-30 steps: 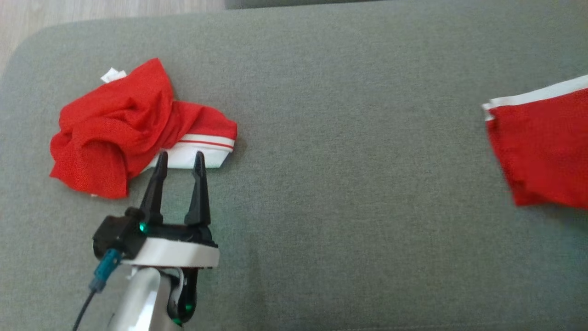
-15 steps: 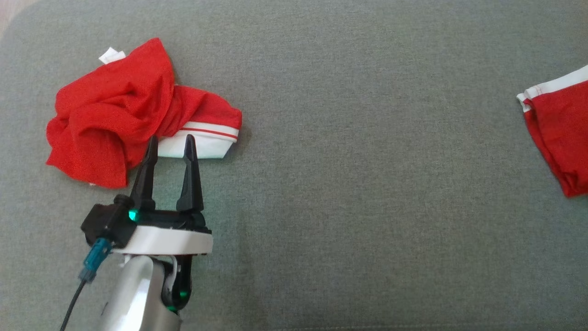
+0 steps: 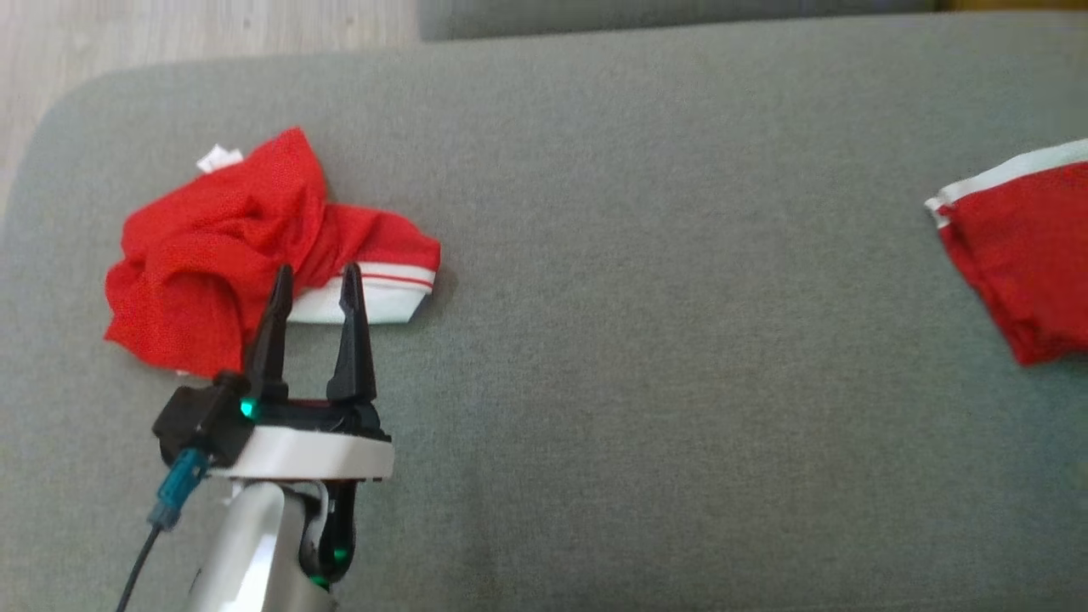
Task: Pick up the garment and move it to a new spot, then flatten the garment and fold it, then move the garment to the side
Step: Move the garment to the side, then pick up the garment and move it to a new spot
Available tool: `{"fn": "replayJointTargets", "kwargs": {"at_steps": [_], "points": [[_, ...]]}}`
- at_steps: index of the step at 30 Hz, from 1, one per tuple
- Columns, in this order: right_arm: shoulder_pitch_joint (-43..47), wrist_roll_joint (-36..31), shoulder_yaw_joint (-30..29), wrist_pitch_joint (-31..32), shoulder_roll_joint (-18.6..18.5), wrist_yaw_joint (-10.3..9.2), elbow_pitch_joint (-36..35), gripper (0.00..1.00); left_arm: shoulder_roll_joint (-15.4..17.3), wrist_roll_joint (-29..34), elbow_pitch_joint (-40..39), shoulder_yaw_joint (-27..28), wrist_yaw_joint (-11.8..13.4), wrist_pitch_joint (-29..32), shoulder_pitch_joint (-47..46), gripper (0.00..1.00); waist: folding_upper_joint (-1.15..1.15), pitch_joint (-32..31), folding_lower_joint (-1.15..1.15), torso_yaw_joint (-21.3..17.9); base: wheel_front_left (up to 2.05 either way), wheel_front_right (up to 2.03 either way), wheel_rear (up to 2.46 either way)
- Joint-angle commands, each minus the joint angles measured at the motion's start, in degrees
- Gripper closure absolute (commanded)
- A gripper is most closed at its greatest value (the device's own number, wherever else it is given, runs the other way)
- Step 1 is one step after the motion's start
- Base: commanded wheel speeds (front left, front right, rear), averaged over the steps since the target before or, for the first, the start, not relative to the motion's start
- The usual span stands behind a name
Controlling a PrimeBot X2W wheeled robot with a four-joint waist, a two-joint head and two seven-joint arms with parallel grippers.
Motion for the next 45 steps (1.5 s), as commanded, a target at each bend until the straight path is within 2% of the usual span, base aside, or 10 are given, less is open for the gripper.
{"fn": "replayJointTargets", "kwargs": {"at_steps": [1, 9, 14, 15, 18, 23, 25, 37, 45], "points": [[-1.61, 0.23, 1.05, -1.03, -0.90, -0.05, -2.51, 0.00, 0.26, -0.52, -1.90, 1.86, 0.38, -0.31, 0.12, 0.00, 0.00, -2.06, 0.00, -0.66, 0.00, 0.00, 0.00], [2.96, 5.54, -0.69, -9.16, 10.91, -0.05, -14.09, 0.00, 0.26, 1.81, -2.72, 3.19, 0.90, -0.31, 2.89, 0.00, 0.00, -6.75, 0.00, -1.54, 0.00, 0.00, 0.00], [8.62, 3.65, -6.06, -13.70, 21.27, -0.05, -19.21, 0.00, 0.26, 1.87, -2.80, 3.50, 1.00, -0.31, 4.79, 0.00, 0.00, -8.57, 0.00, -1.54, 0.00, 0.00, 0.00], [11.74, 1.91, -6.86, -14.61, 24.58, -0.05, -21.11, 0.00, 0.26, 1.56, -2.69, 3.27, 1.07, -0.31, 5.45, 0.00, 0.00, -9.05, 0.00, -1.34, 0.00, 0.00, 0.00], [17.13, 0.69, -8.29, -15.45, 28.19, -0.05, -23.64, 0.00, 0.26, 1.22, -2.72, 3.20, 1.33, -0.31, 6.35, 0.00, 0.00, -9.33, 0.00, -1.04, 0.00, 0.00, 0.00], [26.66, -1.91, -8.24, -16.05, 29.93, -0.05, -27.16, 0.00, 0.26, 1.46, -2.58, 2.95, 1.64, -0.31, 8.01, 0.00, 0.00, -9.44, 0.00, -0.65, 0.00, 0.00, 0.00], [28.49, -0.35, -8.01, -16.08, 29.98, -0.05, -28.16, 0.00, 0.26, 1.77, -2.52, 3.01, 1.69, -0.31, 8.33, 0.00, 0.00, -9.40, 0.00, -0.66, 0.00, 0.00, 0.00], [30.74, 1.43, -5.49, -16.10, 30.01, -0.05, -30.73, 0.00, 0.26, 1.56, -2.47, 2.93, 1.82, -0.31, 8.01, 0.00, 0.00, -9.71, 0.00, 0.06, 0.00, 0.00, 0.00], [32.62, 3.11, -2.14, -16.11, 30.02, -0.05, -31.03, 0.00, 0.26, 1.84, -2.35, 3.00, 2.17, -0.31, 8.63, 0.00, 0.00, -11.10, 0.00, 6.06, 0.00, 0.00, 0.00]]}}
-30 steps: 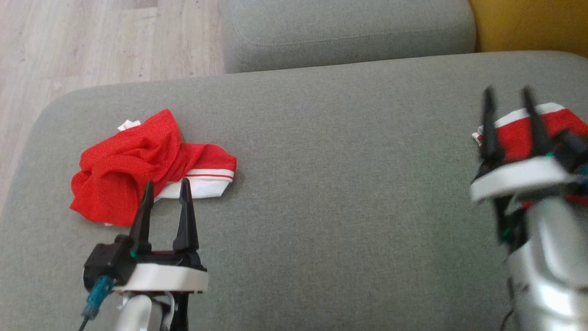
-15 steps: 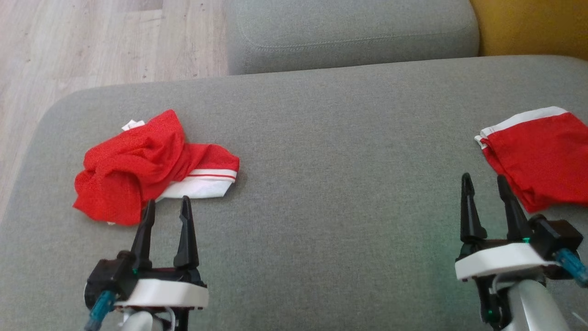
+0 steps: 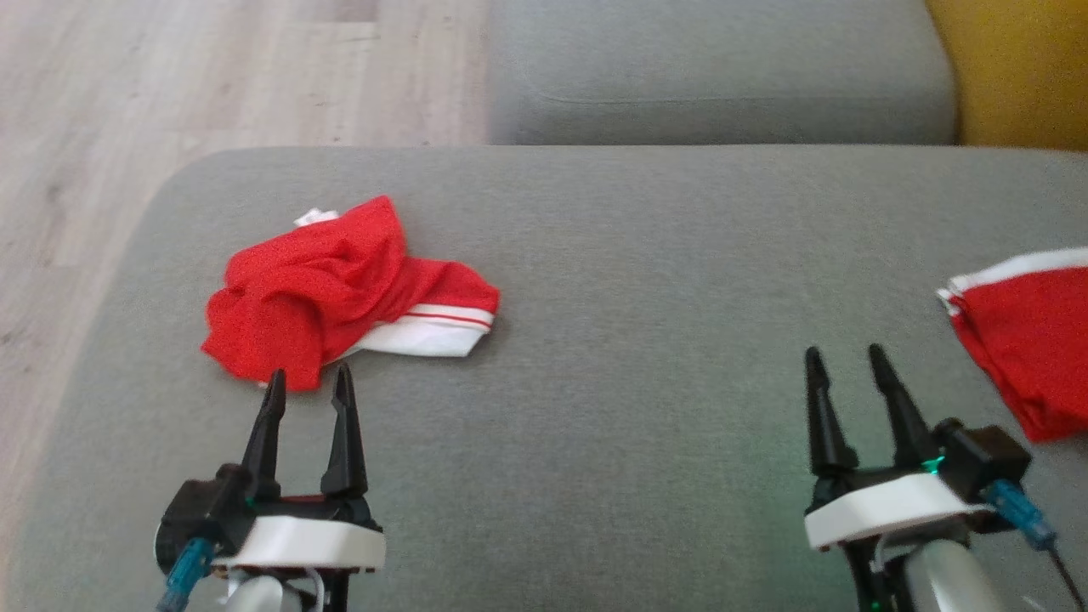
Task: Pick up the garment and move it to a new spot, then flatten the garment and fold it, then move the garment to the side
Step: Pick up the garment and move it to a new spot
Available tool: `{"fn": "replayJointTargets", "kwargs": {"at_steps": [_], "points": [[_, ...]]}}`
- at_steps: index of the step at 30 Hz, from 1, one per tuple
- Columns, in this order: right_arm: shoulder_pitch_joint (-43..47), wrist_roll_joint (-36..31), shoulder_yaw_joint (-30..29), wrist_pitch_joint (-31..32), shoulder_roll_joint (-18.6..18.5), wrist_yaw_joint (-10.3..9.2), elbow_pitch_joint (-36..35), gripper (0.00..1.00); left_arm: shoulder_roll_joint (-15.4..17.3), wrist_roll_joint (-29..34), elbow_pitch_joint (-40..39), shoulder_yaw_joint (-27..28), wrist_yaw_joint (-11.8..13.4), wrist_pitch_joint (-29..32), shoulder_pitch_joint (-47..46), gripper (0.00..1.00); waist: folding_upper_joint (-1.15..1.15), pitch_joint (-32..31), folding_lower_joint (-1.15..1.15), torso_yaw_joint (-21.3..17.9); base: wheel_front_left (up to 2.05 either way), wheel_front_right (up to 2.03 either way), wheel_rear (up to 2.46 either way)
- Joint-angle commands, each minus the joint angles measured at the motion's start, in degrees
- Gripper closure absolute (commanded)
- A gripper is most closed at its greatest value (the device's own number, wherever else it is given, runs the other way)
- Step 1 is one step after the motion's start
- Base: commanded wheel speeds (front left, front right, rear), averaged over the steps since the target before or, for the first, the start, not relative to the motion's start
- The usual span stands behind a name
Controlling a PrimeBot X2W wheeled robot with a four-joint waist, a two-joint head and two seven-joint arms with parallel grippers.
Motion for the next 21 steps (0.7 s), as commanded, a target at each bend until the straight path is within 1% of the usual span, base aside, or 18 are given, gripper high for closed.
{"fn": "replayJointTargets", "kwargs": {"at_steps": [1, 8, 13, 21], "points": [[-1.33, 0.69, 2.19, -0.63, -0.21, -0.05, -1.93, 0.00, 0.20, 0.35, -1.59, 1.67, 0.27, -0.31, -1.41, 0.00, 0.00, -0.58, 0.00, 2.07, 0.00, 0.00, 0.00], [-0.90, 1.50, 4.55, -0.63, -0.21, -0.05, -1.80, 0.00, 0.20, 1.03, -0.83, 2.42, 0.20, -0.31, -0.22, 0.00, 0.00, -1.57, 0.00, 7.63, 0.00, 0.00, 0.00], [-0.30, 2.18, 4.99, -0.63, -0.21, -0.05, -1.61, 0.00, 0.20, 0.98, -0.82, 2.18, 0.30, -0.31, 0.50, 0.00, 0.00, -2.17, 0.00, 11.18, 0.00, 0.00, 0.00], [-0.20, 3.47, 5.62, -0.63, -0.21, -0.05, -1.65, 0.00, 0.20, 2.25, -0.71, 2.56, -0.10, -0.31, 1.25, 0.00, 0.00, -2.14, 0.00, 14.69, 0.00, 0.00, 0.00]]}}
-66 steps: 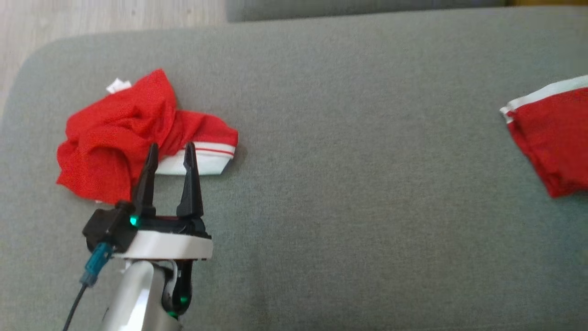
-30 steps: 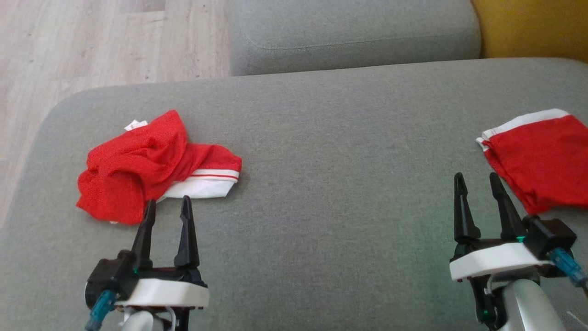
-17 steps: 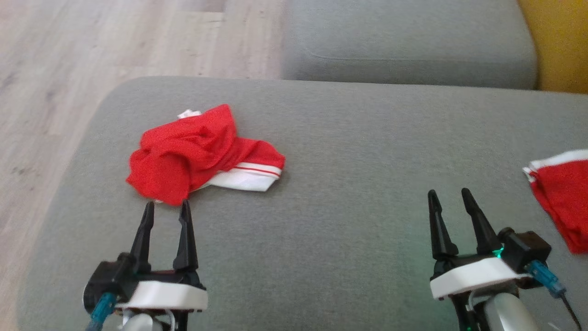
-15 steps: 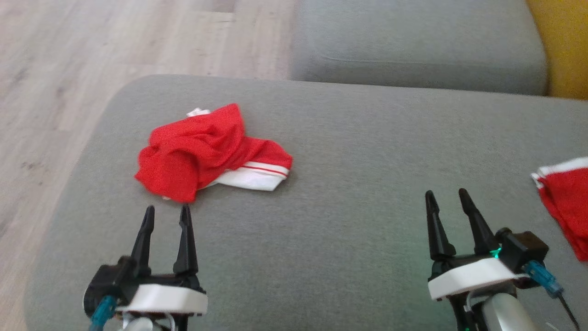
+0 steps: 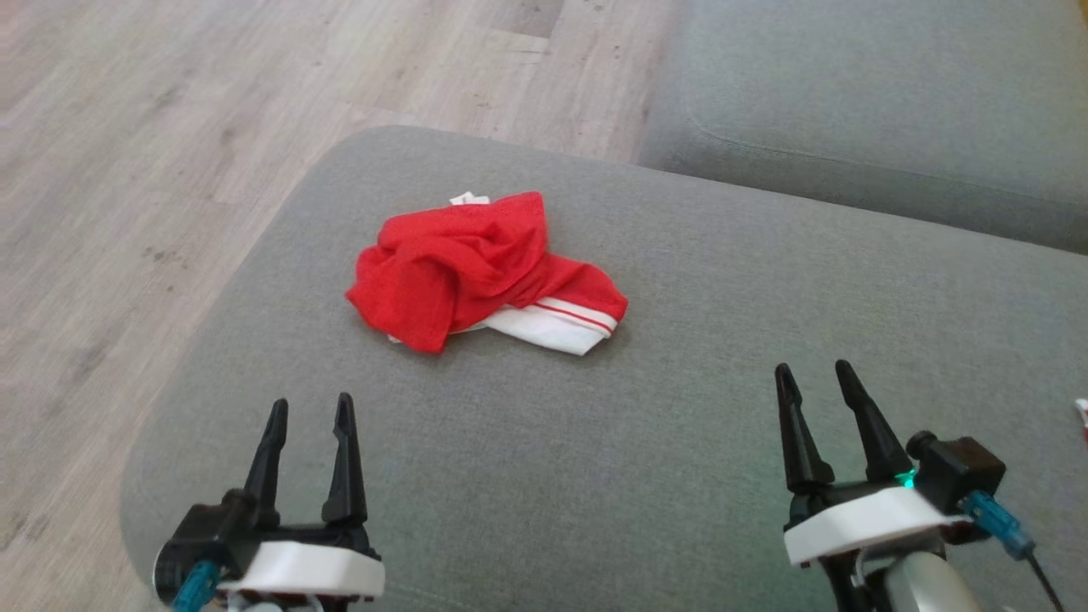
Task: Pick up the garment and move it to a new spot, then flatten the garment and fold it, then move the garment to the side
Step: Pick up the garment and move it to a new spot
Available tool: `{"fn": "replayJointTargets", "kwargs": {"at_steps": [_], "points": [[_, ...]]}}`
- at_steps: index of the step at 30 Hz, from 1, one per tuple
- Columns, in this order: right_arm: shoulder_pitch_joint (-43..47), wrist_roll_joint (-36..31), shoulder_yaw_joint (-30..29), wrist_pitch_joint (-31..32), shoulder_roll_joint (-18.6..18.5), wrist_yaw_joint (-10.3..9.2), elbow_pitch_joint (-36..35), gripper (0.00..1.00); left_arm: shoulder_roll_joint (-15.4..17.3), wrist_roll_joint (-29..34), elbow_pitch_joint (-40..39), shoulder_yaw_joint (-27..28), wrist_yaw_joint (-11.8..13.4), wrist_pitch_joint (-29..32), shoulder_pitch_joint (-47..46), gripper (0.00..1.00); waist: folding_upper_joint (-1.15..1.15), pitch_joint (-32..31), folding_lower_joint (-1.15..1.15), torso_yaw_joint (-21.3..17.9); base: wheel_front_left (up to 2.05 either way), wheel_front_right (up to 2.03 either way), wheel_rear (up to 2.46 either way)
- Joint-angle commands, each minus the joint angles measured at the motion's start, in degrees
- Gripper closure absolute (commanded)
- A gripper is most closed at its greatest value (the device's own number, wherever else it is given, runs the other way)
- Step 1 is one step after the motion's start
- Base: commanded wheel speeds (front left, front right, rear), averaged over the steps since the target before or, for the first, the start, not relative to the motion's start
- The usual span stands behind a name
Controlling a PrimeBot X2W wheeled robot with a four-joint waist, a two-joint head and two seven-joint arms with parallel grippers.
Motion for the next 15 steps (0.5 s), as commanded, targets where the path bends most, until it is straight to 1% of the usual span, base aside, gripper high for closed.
{"fn": "replayJointTargets", "kwargs": {"at_steps": [1, 4, 7, 11, 13, 14, 15], "points": [[-1.57, 0.55, 0.88, -0.63, -0.26, -0.05, -1.79, 0.00, 0.14, 0.57, -1.68, 1.98, -0.19, -0.31, -1.31, 0.00, 0.00, 0.20, 0.00, 0.96, 0.00, 0.00, 0.00], [-1.48, 1.02, 0.99, -0.63, -0.26, -0.05, -1.74, 0.00, 0.14, 0.81, -1.68, 2.17, -0.38, -0.31, -1.61, 0.00, 0.00, 0.49, 0.00, 1.36, 0.00, 0.00, 0.00], [-1.67, 0.98, 1.39, -0.63, -0.26, -0.05, -1.70, 0.00, 0.14, 1.12, -1.61, 2.43, -0.48, -0.31, -1.89, 0.00, 0.00, 1.17, 0.00, 0.85, 0.00, 0.00, 0.00], [-2.98, 0.37, 0.64, -0.63, -0.26, -0.05, -2.00, 0.00, 0.32, 1.97, -0.38, 1.75, -1.18, -0.31, -4.11, 0.00, 0.00, 3.79, 0.00, -1.00, 0.00, 0.00, 0.00], [-4.13, -0.63, -0.16, -0.63, -0.26, -0.05, -2.46, 0.00, 1.24, 3.00, 2.12, -0.10, -1.86, 0.35, -8.19, 0.00, 0.00, 6.58, 0.00, -2.63, 0.00, 0.00, 0.00], [-4.13, -0.63, -0.16, -0.63, -0.26, -0.05, -2.46, 0.00, 1.24, 3.00, 2.12, -0.10, -1.86, 0.35, -8.19, 0.00, 0.00, 6.58, 0.00, -2.63, 0.00, 0.00, 0.00], [-4.54, -0.89, -0.42, -0.63, -0.26, -0.05, -2.65, 0.00, 1.78, 3.49, 3.17, -0.92, -2.08, 1.13, -10.08, 0.00, 0.00, 7.75, 0.00, -3.23, 0.00, 0.00, 0.00]]}}
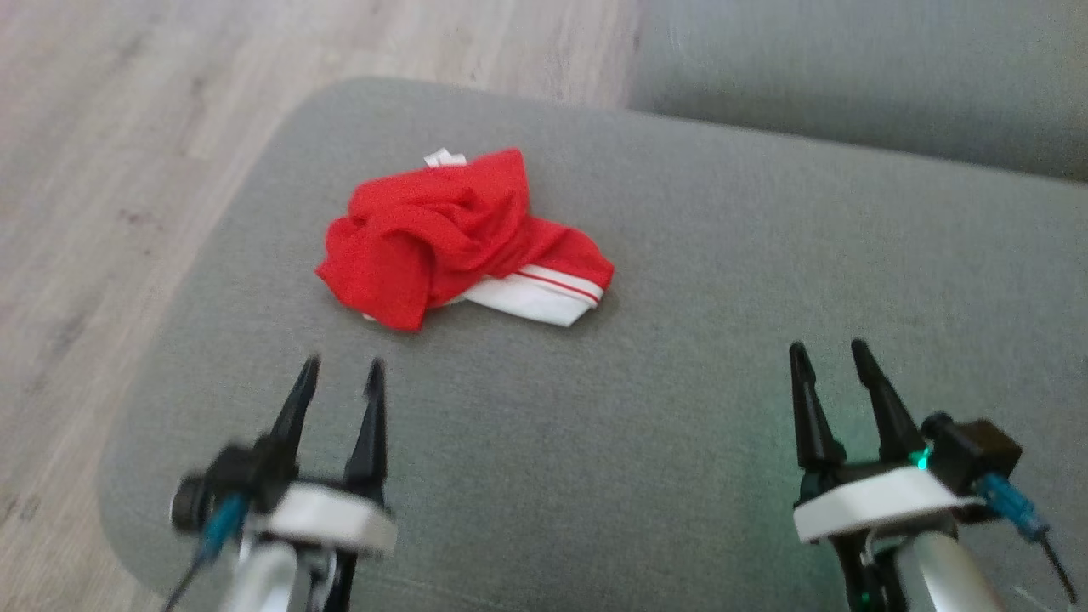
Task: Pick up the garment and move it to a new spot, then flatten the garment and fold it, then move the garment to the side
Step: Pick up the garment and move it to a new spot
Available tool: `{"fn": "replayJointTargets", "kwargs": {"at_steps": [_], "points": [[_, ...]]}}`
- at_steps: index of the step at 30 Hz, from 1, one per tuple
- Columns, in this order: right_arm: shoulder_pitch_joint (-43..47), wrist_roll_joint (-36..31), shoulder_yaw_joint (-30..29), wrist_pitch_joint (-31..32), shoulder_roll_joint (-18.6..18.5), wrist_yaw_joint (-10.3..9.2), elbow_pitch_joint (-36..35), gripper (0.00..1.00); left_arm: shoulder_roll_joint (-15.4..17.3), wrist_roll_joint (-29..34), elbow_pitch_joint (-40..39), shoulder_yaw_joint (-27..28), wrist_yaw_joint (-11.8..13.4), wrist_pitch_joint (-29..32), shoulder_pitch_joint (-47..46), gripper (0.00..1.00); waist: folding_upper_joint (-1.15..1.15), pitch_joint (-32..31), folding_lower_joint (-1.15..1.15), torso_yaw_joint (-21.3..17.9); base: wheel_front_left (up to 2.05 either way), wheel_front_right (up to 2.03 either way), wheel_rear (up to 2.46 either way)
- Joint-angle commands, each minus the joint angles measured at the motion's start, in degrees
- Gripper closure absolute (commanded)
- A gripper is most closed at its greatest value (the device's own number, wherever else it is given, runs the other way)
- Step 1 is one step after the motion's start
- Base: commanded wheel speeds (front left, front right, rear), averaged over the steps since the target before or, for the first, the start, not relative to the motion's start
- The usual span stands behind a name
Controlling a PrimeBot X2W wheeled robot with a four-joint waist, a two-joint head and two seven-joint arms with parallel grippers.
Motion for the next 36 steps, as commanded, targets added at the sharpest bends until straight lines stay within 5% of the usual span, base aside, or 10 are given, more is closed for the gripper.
{"fn": "replayJointTargets", "kwargs": {"at_steps": [1, 10, 25, 26, 27, 36], "points": [[-3.59, -0.60, 0.87, -0.63, -0.26, -0.04, -2.48, 0.00, 1.15, 0.86, -0.96, 0.65, -0.30, 0.24, -6.16, 0.00, 0.00, 3.12, 0.00, -2.14, 0.00, 0.00, 0.00], [-6.51, -2.64, 0.90, -0.63, -0.26, -0.04, -2.98, 0.00, 5.72, 1.90, 14.15, -5.44, -1.33, 8.84, -24.12, 0.00, 0.00, 10.06, 0.00, -7.04, 0.00, 0.00, 0.00], [-9.01, -2.97, -0.08, -0.63, -0.26, -0.04, -3.48, 0.00, 9.13, 1.40, 33.01, -10.85, -1.44, 4.89, -37.29, 0.00, 0.00, 14.60, 0.00, -11.09, 0.00, 0.00, 0.00], [-9.08, -3.00, -0.01, -0.63, -0.26, -0.04, -3.39, 0.00, 8.90, 0.68, 33.68, -11.23, -1.44, 4.45, -37.55, 0.61, 0.00, 14.58, 0.00, -11.22, 0.00, 0.00, 0.00], [-9.12, -3.02, 0.04, -0.63, -0.26, -0.04, -3.28, 0.00, 8.65, -0.36, 33.92, -11.53, -1.44, 3.50, -37.79, 1.00, 0.00, 14.47, 0.00, -11.32, 0.00, 0.00, 0.00], [-8.31, -2.01, 0.00, -0.63, -0.26, -0.04, -0.95, 0.00, 9.44, -5.85, 33.13, -13.36, -1.44, -1.17, -37.99, 1.00, 0.00, 10.88, 0.00, -11.62, 0.00, 0.00, 0.00]]}}
